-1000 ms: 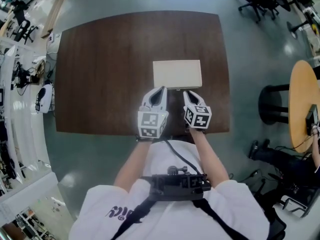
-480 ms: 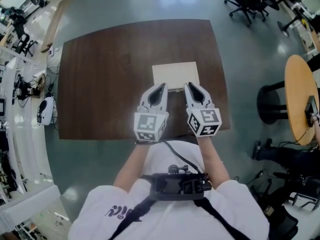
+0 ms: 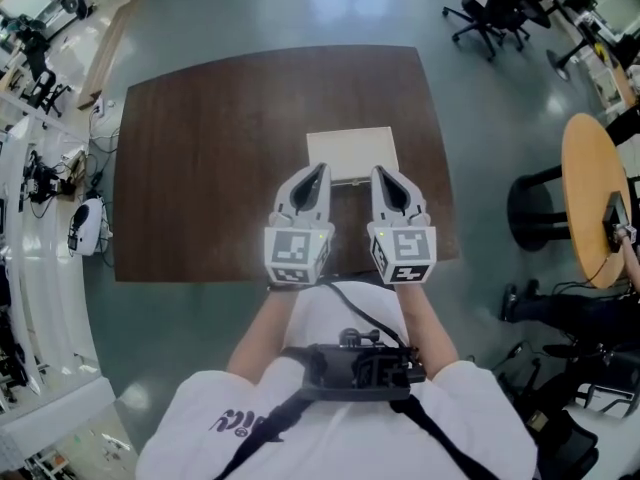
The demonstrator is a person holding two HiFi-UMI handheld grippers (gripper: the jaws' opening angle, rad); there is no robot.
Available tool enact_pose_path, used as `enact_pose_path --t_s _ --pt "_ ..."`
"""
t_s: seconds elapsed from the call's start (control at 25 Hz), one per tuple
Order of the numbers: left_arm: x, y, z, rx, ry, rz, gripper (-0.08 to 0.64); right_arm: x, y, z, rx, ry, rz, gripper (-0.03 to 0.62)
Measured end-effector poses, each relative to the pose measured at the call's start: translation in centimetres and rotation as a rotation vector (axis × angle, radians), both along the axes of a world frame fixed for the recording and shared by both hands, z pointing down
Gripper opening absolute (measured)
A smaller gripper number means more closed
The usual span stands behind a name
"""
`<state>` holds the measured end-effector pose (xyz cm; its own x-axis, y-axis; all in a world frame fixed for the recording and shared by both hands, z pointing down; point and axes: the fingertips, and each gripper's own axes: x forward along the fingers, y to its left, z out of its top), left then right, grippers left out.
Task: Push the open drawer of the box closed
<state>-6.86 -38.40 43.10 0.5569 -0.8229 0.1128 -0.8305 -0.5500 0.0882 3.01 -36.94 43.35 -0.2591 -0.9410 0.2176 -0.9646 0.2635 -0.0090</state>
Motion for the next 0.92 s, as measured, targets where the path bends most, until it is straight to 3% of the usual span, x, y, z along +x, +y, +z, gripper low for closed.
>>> enact_pose_path --t_s 0.36,0.68,0.92 --pt "0.4 -0.6 -1.4 0.026 0.007 0.002 0.011 1.9 0.3 -1.8 0.03 0.021 0.069 0.006" --pt "-0.1 -1.3 -1.2 0.02 0.018 -0.024 0.011 1.2 -0.4 -1.9 0.031 0.02 0.038 0.006" --pt "-2.3 -1.4 -0.8 0.023 0.043 -0.066 0.011 -1.4 -0.5 -0.7 -0.001 0.016 -0.011 0.006"
